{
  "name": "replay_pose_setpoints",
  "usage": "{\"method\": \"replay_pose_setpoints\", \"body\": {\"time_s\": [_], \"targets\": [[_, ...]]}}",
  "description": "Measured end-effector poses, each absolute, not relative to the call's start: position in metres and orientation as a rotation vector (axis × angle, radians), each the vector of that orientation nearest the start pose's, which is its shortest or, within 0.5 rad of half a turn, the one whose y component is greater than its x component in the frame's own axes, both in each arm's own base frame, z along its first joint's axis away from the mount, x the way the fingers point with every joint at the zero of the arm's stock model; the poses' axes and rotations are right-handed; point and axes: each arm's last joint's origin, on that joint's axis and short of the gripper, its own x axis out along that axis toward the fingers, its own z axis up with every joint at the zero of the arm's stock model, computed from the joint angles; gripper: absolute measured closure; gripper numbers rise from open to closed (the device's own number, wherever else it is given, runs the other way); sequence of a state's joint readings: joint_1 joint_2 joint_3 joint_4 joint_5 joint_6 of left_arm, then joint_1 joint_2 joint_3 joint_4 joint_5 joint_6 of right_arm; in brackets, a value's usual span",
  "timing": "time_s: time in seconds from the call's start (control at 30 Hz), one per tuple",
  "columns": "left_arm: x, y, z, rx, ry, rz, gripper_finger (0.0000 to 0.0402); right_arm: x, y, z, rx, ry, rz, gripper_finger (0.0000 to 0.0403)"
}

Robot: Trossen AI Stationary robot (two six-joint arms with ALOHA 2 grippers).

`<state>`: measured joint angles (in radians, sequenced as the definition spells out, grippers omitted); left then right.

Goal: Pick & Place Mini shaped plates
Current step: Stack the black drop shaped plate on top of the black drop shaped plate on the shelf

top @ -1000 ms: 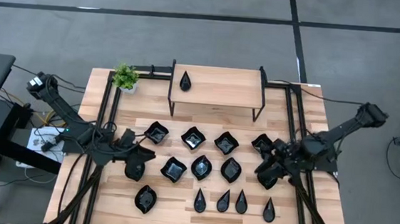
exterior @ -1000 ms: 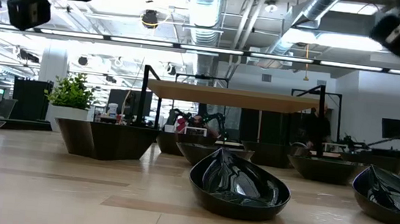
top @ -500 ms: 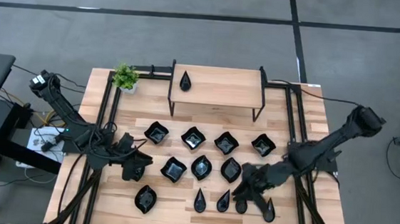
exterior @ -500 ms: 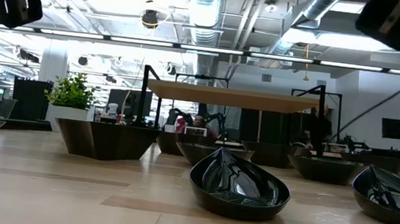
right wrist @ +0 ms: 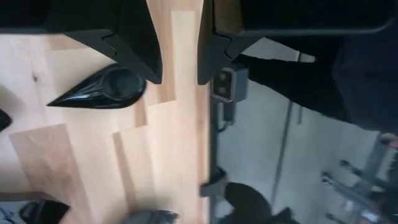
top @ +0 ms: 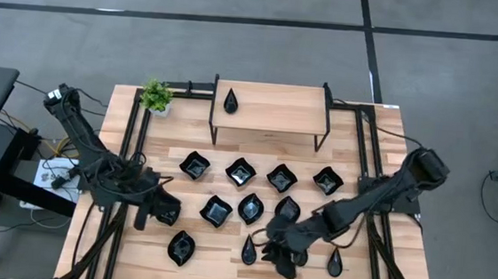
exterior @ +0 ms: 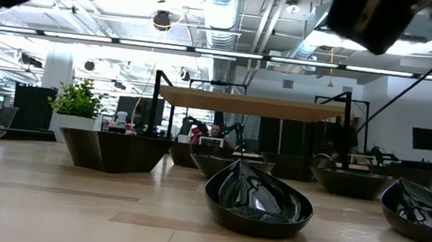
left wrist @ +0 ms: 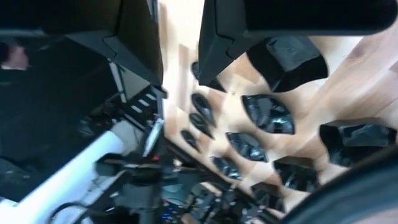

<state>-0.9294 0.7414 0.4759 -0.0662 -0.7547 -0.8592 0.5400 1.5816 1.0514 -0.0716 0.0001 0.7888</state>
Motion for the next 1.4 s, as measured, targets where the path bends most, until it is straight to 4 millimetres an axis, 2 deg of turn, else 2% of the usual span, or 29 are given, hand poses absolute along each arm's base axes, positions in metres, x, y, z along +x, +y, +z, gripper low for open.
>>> {"method": "replay_pose_setpoints", "body": {"time_s": [0.13, 0.3, 0.43, 0.57, 0.73, 1.03, 1.4], "targets": [[0.106, -0.117, 0.251, -0.585, 0.267, -0.108, 0.0298, 0.314, 0.183, 0.234, 0.606, 0.791, 0.220, 0.0306], [0.103, -0.120, 0.251, -0.575, 0.276, -0.139, 0.0298, 0.335, 0.195, 0.214, 0.622, 0.843, 0.178, 0.0306], [0.099, -0.123, 0.251, -0.571, 0.285, -0.167, 0.0298, 0.344, 0.197, 0.194, 0.660, 0.921, 0.100, 0.0306], [0.097, -0.125, 0.251, -0.573, 0.290, -0.186, 0.0298, 0.349, 0.195, 0.184, 0.698, 0.938, 0.050, 0.0306], [0.095, -0.127, 0.251, -0.573, 0.293, -0.200, 0.0298, 0.351, 0.188, 0.185, 0.709, 0.930, -0.004, 0.0306], [0.095, -0.127, 0.251, -0.575, 0.292, -0.202, 0.0298, 0.342, 0.183, 0.181, 0.718, 1.003, -0.142, 0.0306], [0.095, -0.127, 0.251, -0.570, 0.293, -0.202, 0.0298, 0.349, 0.167, 0.180, 0.736, 0.982, -0.200, 0.0306]]}}
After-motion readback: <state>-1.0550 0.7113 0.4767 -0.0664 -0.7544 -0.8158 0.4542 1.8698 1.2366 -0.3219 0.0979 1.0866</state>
